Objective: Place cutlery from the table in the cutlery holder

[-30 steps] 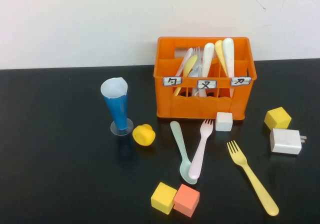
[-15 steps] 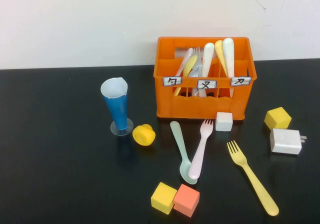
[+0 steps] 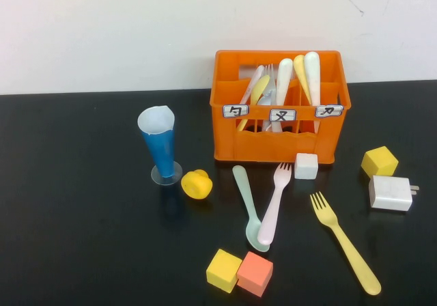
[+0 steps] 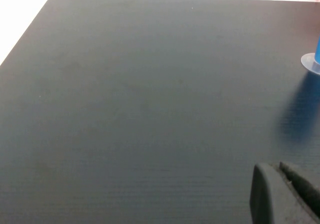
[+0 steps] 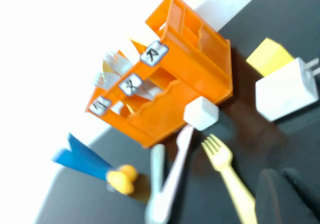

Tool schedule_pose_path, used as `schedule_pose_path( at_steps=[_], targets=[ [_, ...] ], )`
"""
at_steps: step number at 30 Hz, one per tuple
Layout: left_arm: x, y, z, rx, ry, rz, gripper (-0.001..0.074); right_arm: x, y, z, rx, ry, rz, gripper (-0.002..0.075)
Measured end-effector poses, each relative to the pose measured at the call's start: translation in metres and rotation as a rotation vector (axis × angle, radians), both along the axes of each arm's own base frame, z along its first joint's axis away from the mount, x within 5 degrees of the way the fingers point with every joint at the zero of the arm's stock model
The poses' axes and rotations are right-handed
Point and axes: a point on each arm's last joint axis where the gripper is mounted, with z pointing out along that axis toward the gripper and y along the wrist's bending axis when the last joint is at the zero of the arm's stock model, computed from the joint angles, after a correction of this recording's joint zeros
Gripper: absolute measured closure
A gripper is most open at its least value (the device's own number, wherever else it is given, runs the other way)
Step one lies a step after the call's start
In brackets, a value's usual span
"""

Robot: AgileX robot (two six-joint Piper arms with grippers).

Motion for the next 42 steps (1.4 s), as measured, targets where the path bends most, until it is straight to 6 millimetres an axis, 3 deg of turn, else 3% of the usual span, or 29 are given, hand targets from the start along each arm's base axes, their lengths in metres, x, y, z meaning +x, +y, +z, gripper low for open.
schedule_pose_path(
  at_steps=[6, 10, 15, 20, 25, 32, 37, 42],
  targets=[
    [0.0, 0.0, 0.0, 0.0, 0.0, 0.0, 0.0736, -0.003, 0.004, 0.006, -0.211, -0.058, 0.087, 0.0729],
    [0.0, 0.0, 0.0, -0.002, 0.0, 0.0, 0.0736, -0.01, 0.008, 0.042, -0.421, -0.095, 0.202, 0.0729],
    [0.0, 0.0, 0.0, -0.002, 0.0, 0.0, 0.0736, -0.003, 0.002, 0.084, -0.784, 0.16, 0.375, 0.0729],
    [0.0, 0.0, 0.0, -0.002, 0.002, 0.0, 0.0736, 0.021, -0.012, 0.12, -1.009, 0.414, 0.444, 0.0729],
    [0.0, 0.0, 0.0, -0.002, 0.002, 0.0, 0.0736, 0.063, -0.01, 0.146, -1.049, 0.522, 0.536, 0.0729],
    [0.0, 0.0, 0.0, -0.002, 0.002, 0.0, 0.0736, 0.128, 0.017, 0.15, -0.989, 0.574, 0.815, 0.0729],
    [0.0, 0.0, 0.0, -0.002, 0.002, 0.0, 0.0736, 0.167, 0.058, 0.13, -1.082, 0.638, 1.006, 0.0729],
    [0.0, 0.0, 0.0, -0.002, 0.002, 0.0, 0.0736, 0.19, 0.1, 0.108, -1.184, 0.65, 1.129, 0.0729]
  ],
)
